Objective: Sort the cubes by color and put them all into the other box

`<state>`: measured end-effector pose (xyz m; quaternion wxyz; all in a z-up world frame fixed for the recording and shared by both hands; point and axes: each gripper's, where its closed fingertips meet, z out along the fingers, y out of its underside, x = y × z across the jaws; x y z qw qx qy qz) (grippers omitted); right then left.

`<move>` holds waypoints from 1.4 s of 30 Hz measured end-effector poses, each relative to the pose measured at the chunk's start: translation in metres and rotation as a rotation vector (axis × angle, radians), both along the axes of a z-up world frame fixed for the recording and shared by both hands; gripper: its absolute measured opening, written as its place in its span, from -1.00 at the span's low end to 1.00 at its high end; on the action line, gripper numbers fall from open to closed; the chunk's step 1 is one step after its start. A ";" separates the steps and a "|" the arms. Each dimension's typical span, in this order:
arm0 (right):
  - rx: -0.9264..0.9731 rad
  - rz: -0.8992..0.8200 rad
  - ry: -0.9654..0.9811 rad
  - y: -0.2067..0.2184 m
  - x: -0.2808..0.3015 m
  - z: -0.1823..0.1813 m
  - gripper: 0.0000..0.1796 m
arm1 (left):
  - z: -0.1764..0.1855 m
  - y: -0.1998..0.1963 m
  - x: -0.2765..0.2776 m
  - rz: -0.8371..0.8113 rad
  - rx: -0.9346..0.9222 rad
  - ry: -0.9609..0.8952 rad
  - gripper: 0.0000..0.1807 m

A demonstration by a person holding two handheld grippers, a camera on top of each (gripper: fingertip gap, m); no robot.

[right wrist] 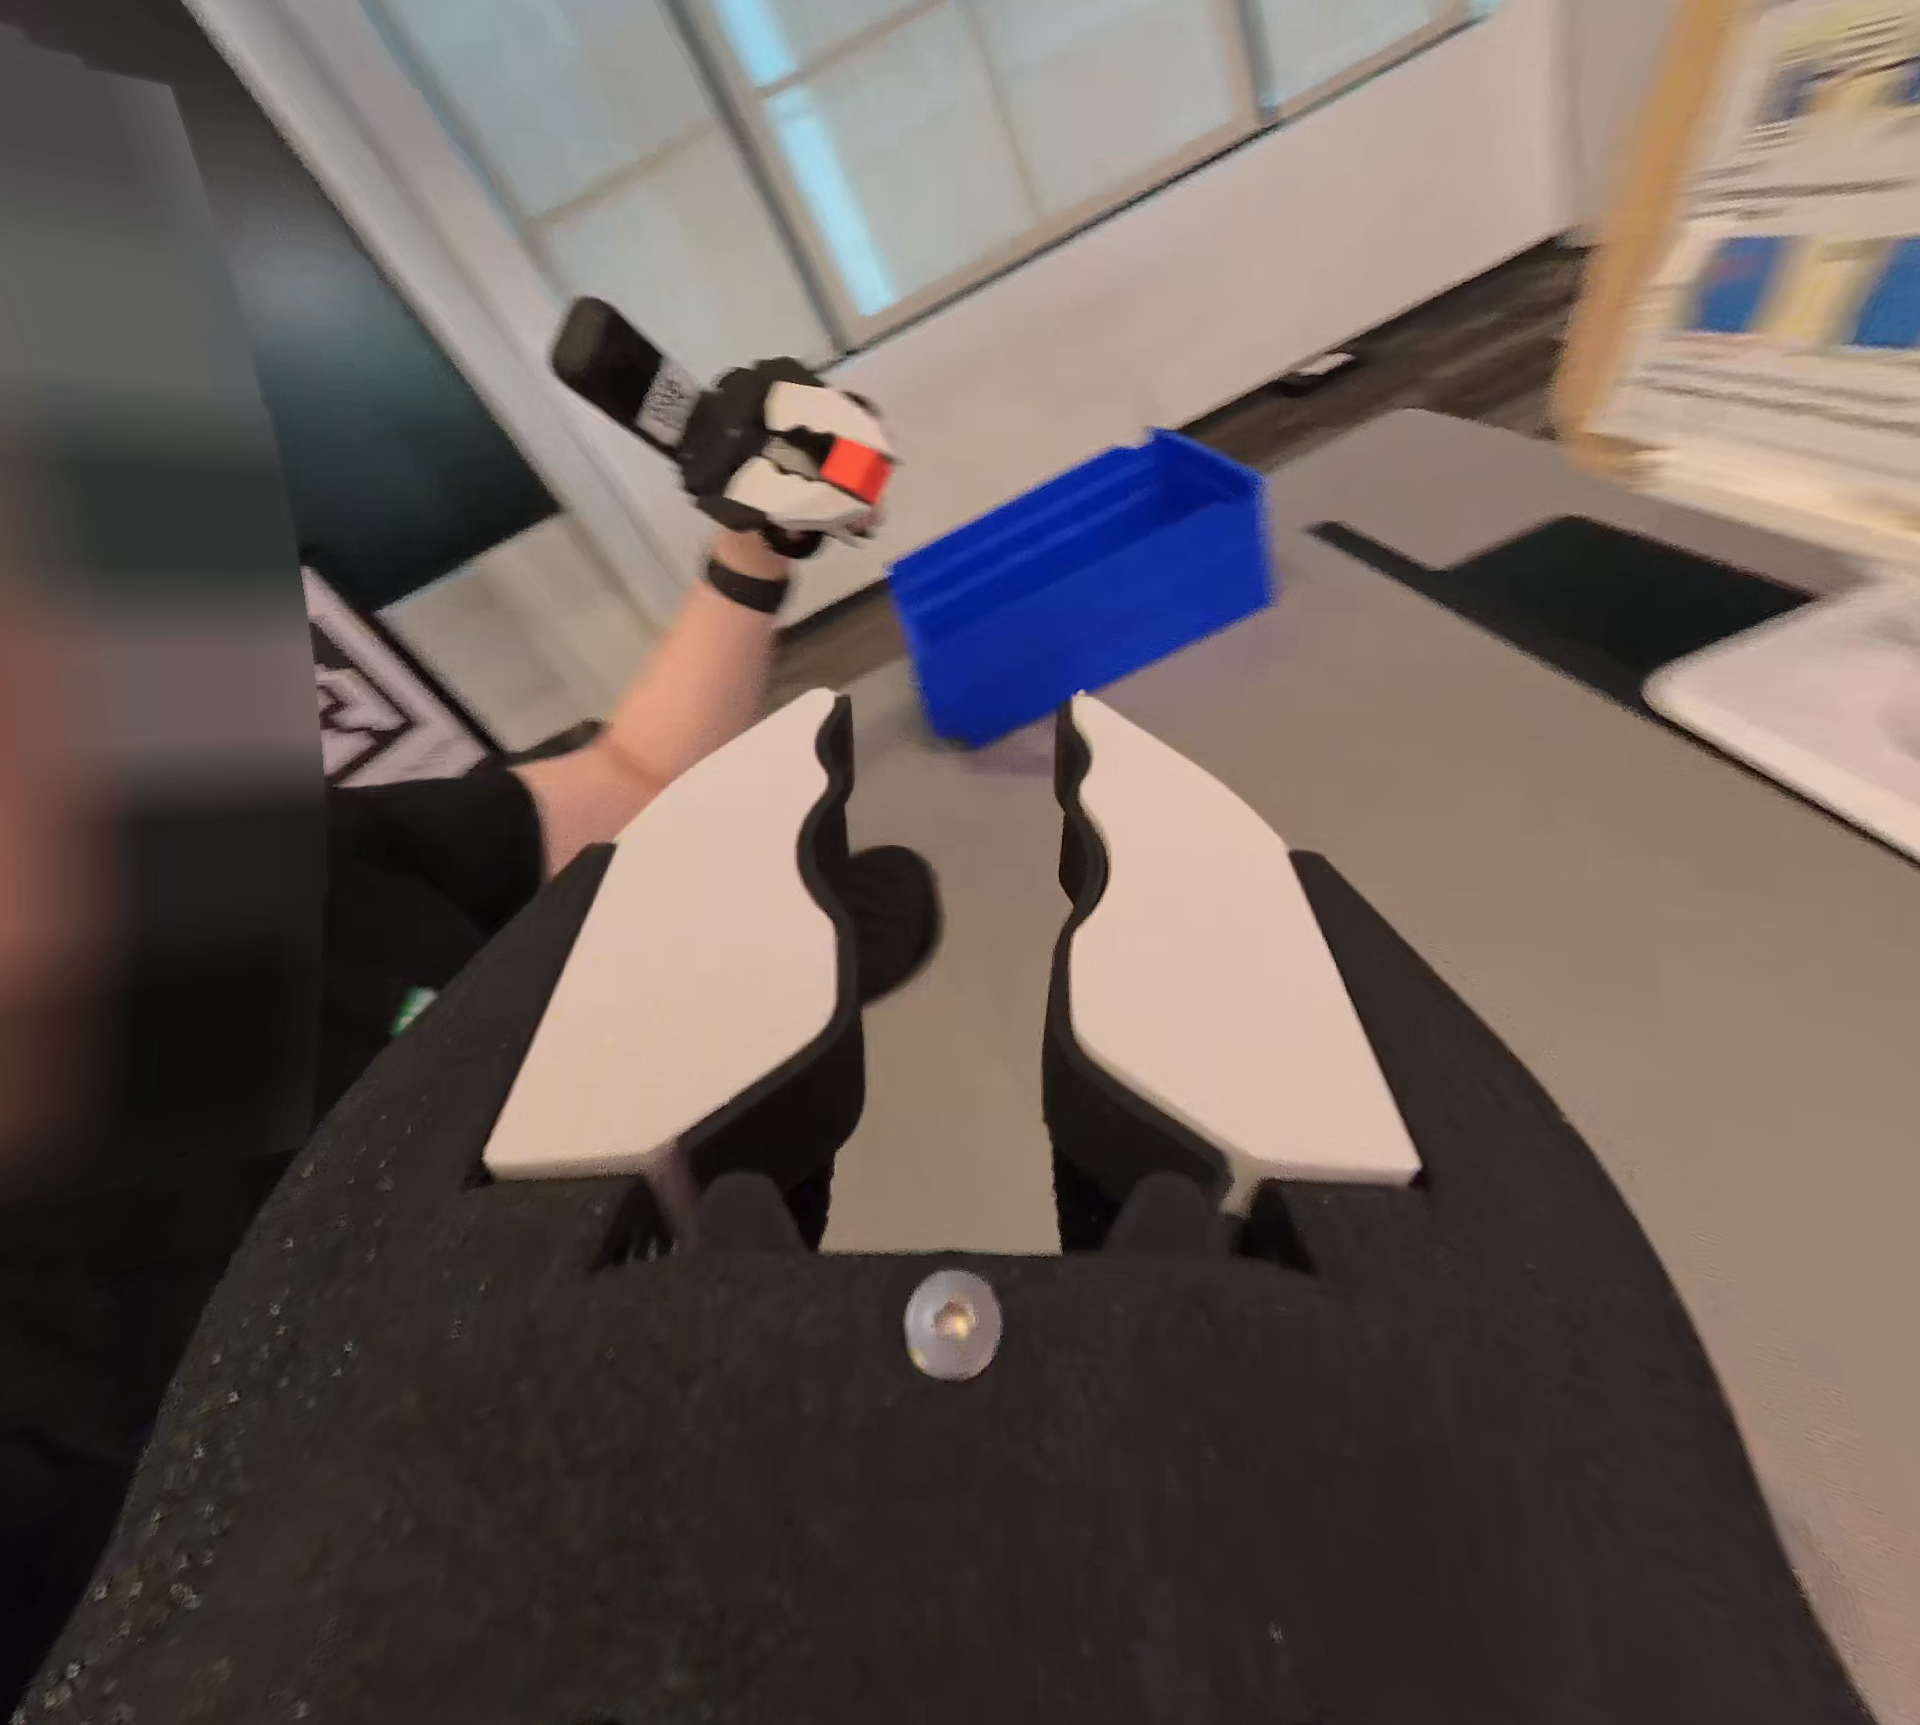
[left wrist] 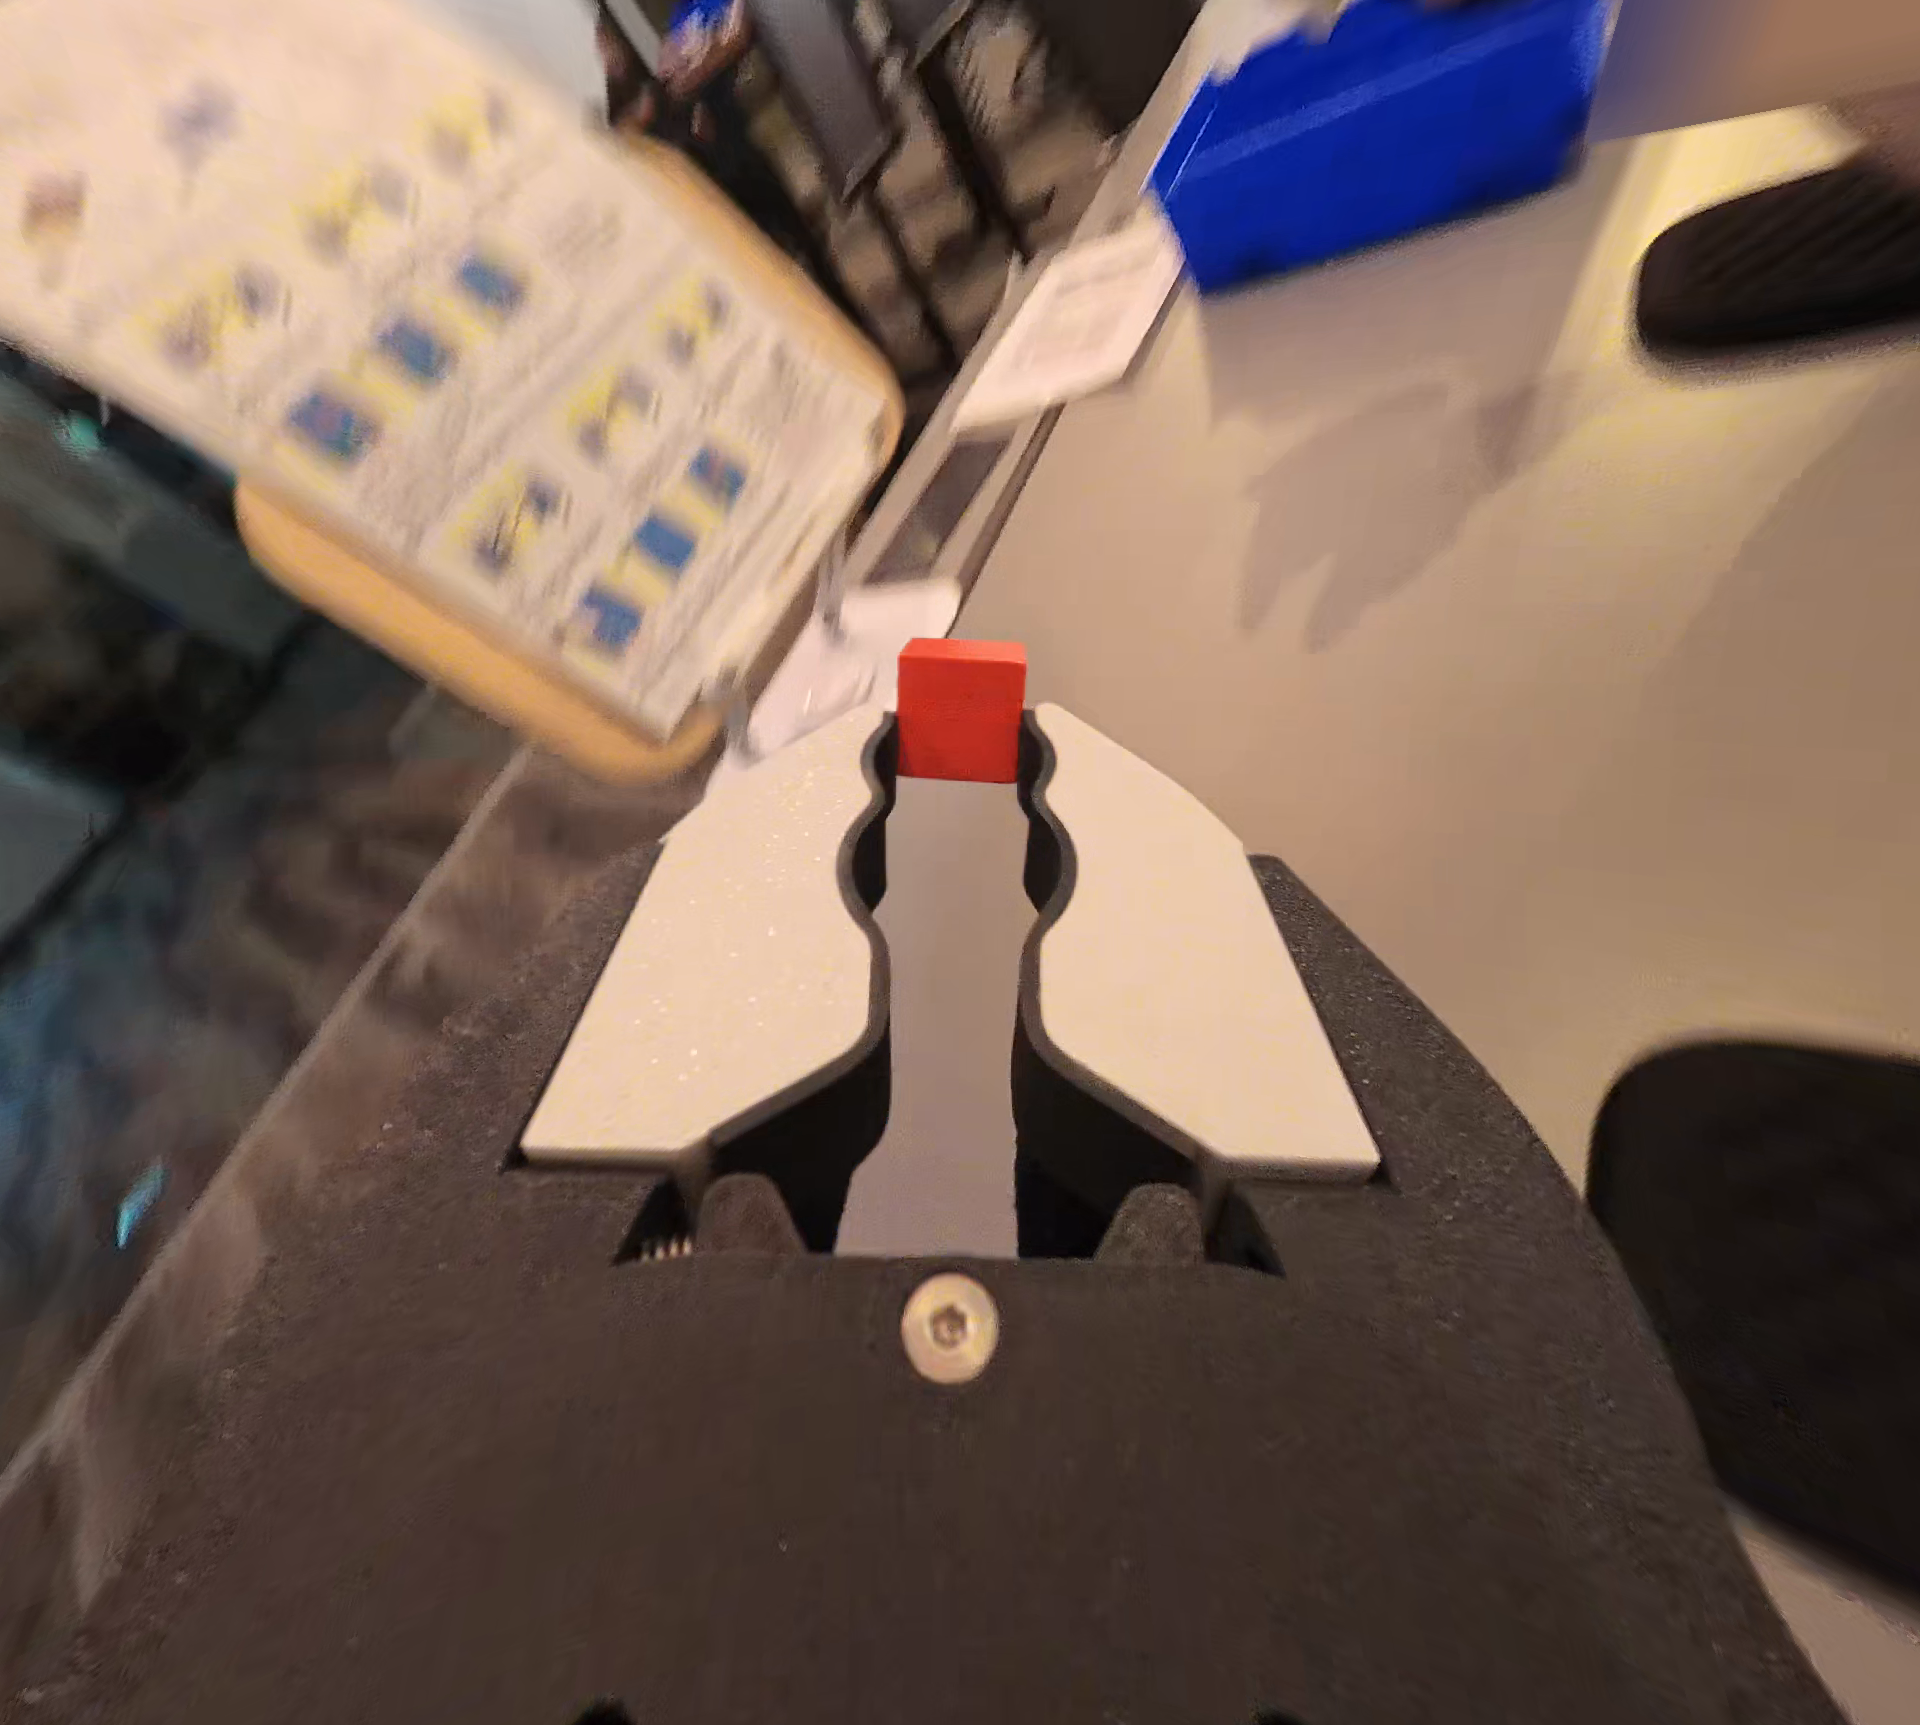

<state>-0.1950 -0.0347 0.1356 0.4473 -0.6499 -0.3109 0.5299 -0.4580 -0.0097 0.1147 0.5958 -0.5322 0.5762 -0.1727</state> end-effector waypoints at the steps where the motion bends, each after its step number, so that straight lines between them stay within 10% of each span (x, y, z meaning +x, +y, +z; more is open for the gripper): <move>1: -0.019 0.066 0.034 -0.007 -0.015 0.001 -0.57 | 0.008 -0.013 0.025 -0.060 0.032 -0.037 -0.76; 14: -0.210 0.409 0.273 -0.058 -0.075 0.019 -0.47 | 0.038 -0.084 0.198 -0.405 0.177 -0.211 -0.76; 42: -0.082 0.252 0.075 -0.047 -0.007 0.018 -0.75 | 0.025 -0.062 0.193 -0.276 0.059 -0.249 -0.69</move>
